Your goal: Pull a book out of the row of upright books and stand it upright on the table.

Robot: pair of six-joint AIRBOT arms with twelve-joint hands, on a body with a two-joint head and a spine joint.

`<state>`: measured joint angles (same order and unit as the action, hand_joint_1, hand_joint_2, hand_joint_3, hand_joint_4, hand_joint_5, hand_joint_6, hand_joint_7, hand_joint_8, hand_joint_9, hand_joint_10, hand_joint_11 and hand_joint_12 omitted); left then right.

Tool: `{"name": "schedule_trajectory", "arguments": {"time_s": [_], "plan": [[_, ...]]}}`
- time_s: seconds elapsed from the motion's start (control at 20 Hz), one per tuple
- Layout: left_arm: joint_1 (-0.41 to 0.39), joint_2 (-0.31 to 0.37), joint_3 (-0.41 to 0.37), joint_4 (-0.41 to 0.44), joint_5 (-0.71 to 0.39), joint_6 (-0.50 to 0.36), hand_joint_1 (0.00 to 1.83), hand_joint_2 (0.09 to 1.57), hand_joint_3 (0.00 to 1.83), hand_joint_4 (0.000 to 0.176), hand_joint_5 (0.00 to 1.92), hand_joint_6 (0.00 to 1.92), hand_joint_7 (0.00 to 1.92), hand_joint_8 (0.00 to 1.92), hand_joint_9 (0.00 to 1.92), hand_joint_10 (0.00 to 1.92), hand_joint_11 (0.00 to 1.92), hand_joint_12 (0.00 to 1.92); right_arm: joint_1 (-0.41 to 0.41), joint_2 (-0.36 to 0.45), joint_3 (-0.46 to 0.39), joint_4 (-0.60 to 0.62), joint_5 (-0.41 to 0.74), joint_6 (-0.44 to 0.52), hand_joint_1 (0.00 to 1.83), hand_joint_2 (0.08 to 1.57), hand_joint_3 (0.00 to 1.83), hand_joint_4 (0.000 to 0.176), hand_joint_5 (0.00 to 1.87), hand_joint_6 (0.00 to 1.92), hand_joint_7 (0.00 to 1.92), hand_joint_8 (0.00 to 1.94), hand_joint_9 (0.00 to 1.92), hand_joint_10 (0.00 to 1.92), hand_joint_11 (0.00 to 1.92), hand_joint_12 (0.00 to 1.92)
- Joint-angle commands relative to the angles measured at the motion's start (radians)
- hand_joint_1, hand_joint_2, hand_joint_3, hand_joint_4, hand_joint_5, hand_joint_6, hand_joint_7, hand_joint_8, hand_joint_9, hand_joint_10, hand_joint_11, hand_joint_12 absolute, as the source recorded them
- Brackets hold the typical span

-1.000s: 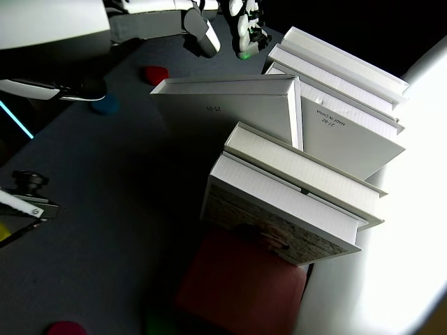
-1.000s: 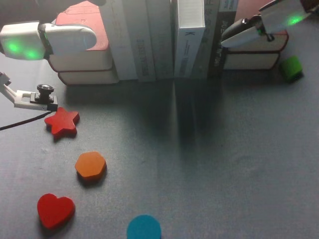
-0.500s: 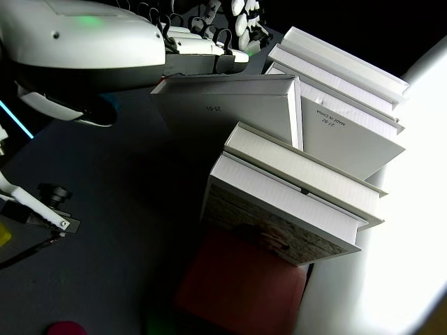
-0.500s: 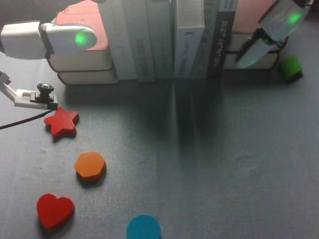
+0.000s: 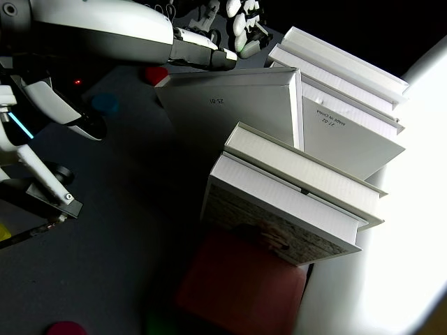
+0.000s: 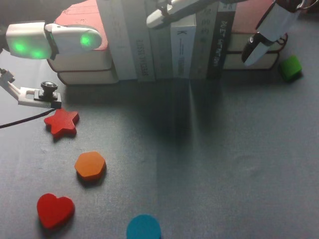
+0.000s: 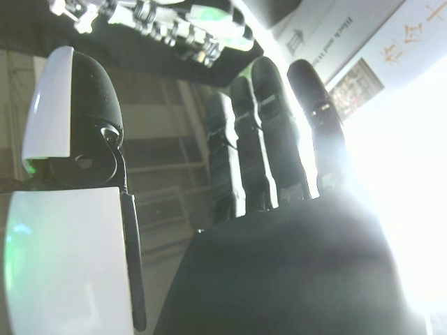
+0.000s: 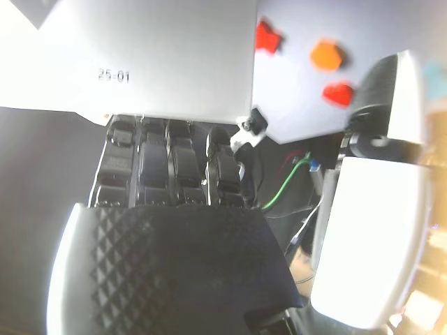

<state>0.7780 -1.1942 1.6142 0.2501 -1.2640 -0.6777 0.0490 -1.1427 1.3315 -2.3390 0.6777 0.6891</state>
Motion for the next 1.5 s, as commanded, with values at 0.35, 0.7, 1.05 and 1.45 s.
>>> {"name": "schedule_trajectory", "arguments": {"time_s": [0.35,0.7,1.05,1.45], "plan": [[-0.01,-0.002,0.003,-0.056,-0.104,-0.009,1.16,0.99,0.0,0.0,0.52,0.01,0.53,0.01,0.57,0.03,0.0,1.12,0.018,0.008,0.001,0.012,-0.052,0.016,1.26,1.1,0.01,0.0,0.95,0.78,1.06,1.05,1.13,0.98,0.77,1.69],[-0.011,-0.007,0.004,-0.056,-0.108,-0.009,1.1,1.01,0.0,0.0,0.47,0.0,0.56,0.01,0.61,0.03,0.0,1.22,0.026,0.001,0.004,0.033,-0.053,0.016,1.21,1.17,0.01,0.0,0.88,0.93,0.92,1.47,0.92,1.77,0.83,1.92],[-0.012,-0.009,0.001,-0.054,-0.115,-0.009,1.12,1.04,0.01,0.014,0.44,0.01,0.51,0.01,0.65,0.04,0.0,1.21,0.025,-0.004,0.004,0.05,-0.051,0.016,1.23,1.19,0.0,0.0,0.86,0.93,0.87,1.47,0.81,1.71,0.71,1.92],[-0.001,0.002,-0.009,-0.062,-0.116,-0.009,1.13,1.05,0.0,0.019,0.49,0.02,0.52,0.02,0.72,0.08,0.0,1.29,0.004,0.017,-0.012,0.148,0.005,0.033,1.26,1.15,0.0,0.0,0.93,0.83,0.95,1.33,0.9,1.46,0.73,1.83]]}}
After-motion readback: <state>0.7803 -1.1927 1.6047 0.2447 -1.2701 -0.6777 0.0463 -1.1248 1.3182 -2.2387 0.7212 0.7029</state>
